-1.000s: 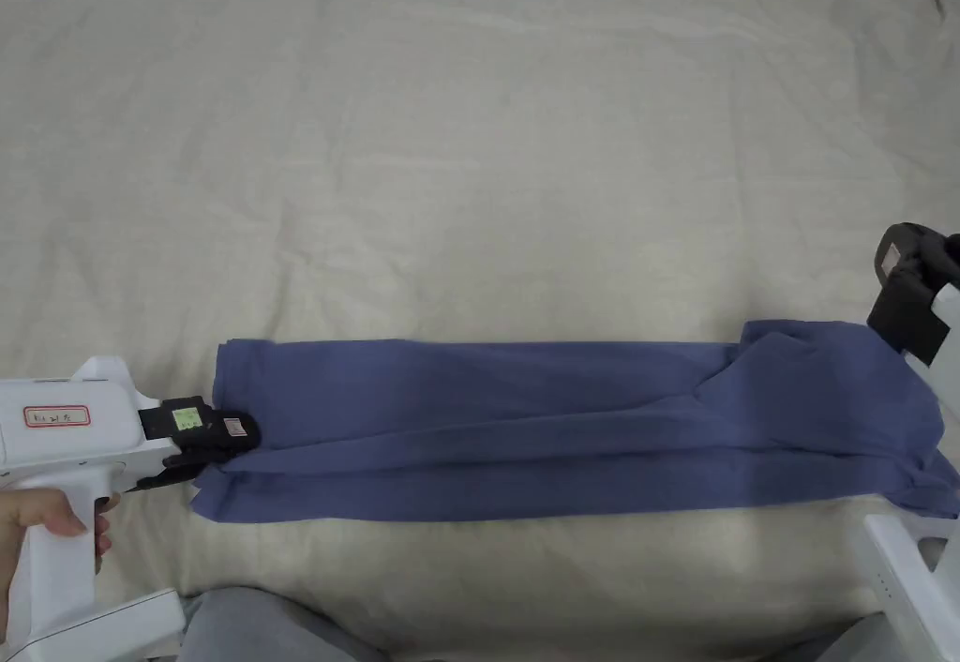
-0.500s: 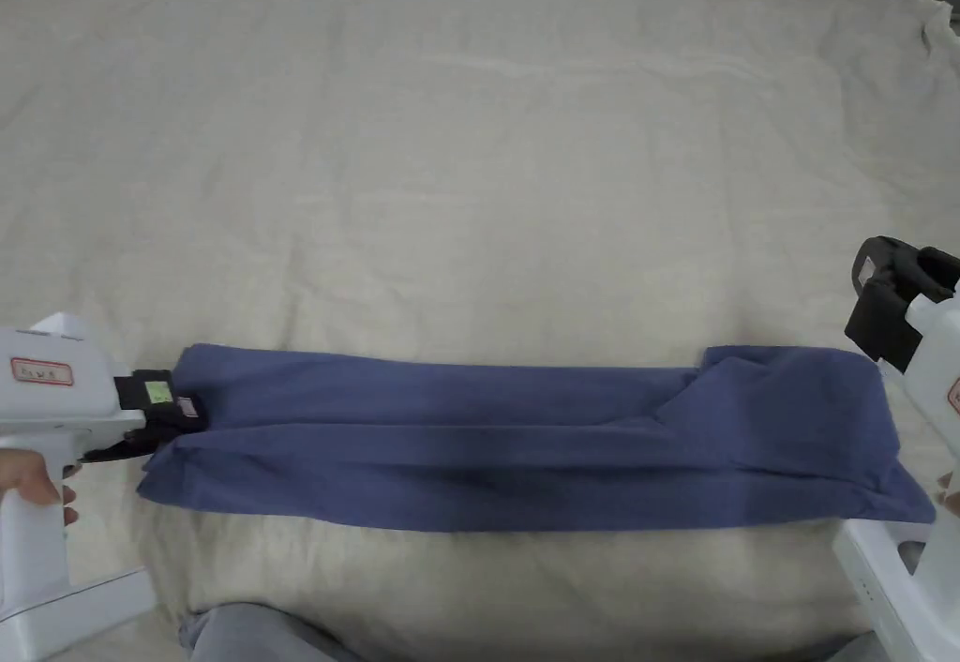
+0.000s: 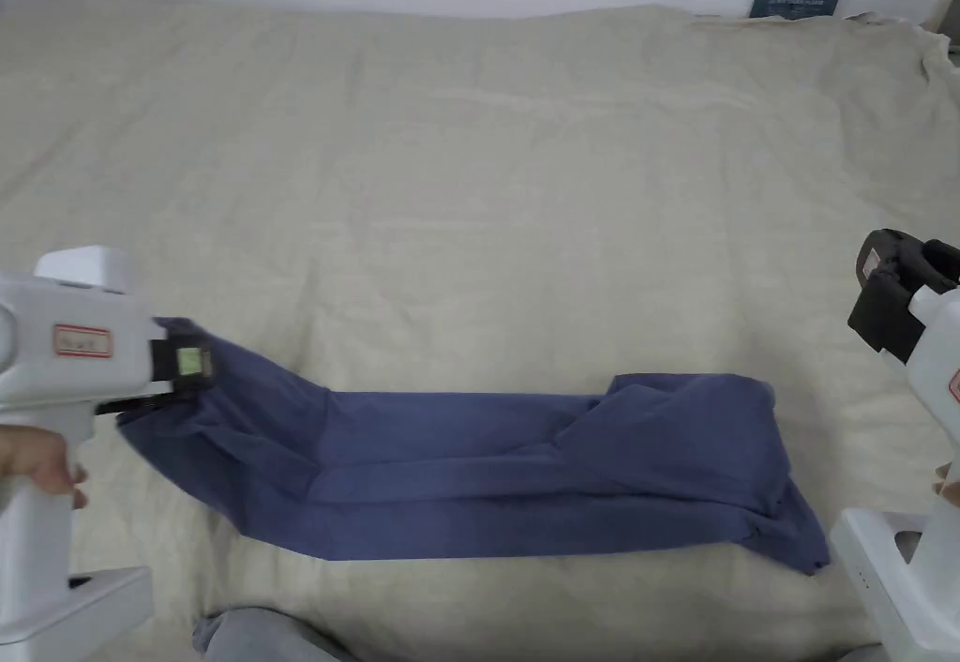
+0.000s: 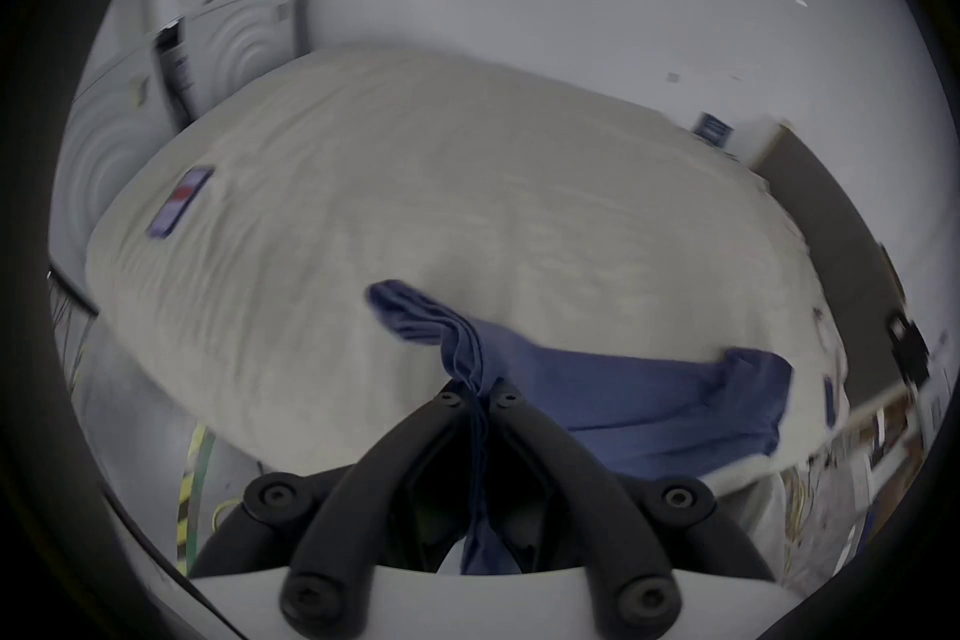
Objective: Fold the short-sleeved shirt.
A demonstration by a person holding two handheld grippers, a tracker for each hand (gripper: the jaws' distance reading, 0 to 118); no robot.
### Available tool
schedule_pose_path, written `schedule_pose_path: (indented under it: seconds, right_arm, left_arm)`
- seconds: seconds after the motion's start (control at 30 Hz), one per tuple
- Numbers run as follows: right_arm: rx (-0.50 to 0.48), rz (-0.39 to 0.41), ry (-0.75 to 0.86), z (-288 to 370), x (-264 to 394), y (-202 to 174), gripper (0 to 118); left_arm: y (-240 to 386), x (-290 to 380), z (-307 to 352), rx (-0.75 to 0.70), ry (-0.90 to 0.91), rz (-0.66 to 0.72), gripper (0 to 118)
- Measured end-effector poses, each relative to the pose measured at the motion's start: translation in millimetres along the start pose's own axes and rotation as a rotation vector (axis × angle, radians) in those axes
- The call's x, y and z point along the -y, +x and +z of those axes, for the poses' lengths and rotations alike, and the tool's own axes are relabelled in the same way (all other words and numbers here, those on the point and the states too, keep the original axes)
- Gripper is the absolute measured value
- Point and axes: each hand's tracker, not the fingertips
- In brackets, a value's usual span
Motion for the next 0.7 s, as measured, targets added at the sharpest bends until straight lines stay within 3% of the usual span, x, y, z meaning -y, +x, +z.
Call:
schedule_pose_path:
  seconds: [0.2,0.57,0.63,0.67,0.7]
  right_arm:
    - [0.031,-0.016,0.014,12.2,0.6,16.4,0]
    - [0.1,-0.028,0.003,26.1,4.1,46.5,0]
    - [0.105,-0.032,0.005,26.8,3.0,49.0,0]
    - [0.107,-0.03,0.006,26.6,2.2,49.7,0]
    - [0.109,-0.028,0.006,26.3,1.6,50.2,0]
  left_arm:
    - [80.7,12.7,-43.6,0.155,-0.073,-0.074,1]
    - [163.7,59.8,-173.7,0.069,-0.226,-0.1,3]
    - [166.1,64.3,-183.7,0.077,-0.23,-0.093,18]
    - [165.4,64.6,-183.6,0.109,-0.236,-0.057,32]
    - [165.8,64.1,-182.1,0.15,-0.251,-0.029,58]
